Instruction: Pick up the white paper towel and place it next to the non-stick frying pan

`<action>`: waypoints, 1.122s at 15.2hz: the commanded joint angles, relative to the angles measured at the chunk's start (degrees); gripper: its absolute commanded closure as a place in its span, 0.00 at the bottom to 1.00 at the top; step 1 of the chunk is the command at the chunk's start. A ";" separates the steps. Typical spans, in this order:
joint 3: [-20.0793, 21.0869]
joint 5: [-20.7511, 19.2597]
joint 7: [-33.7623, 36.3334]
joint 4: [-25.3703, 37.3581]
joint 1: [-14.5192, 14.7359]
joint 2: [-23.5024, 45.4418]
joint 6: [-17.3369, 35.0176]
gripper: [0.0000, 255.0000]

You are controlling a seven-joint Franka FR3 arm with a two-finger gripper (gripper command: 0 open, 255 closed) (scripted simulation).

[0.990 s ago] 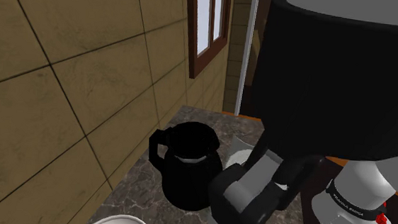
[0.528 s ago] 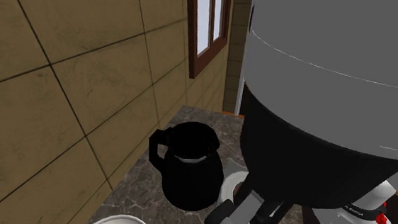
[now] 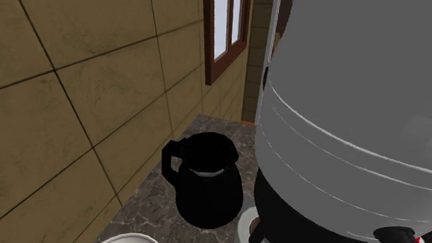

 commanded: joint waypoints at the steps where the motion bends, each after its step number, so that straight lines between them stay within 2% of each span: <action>1: 0.36 0.12 0.10 -1.56 0.06 0.09 1.67 1.00; 17: 3.66 0.38 1.39 -11.99 0.04 2.37 14.20 1.00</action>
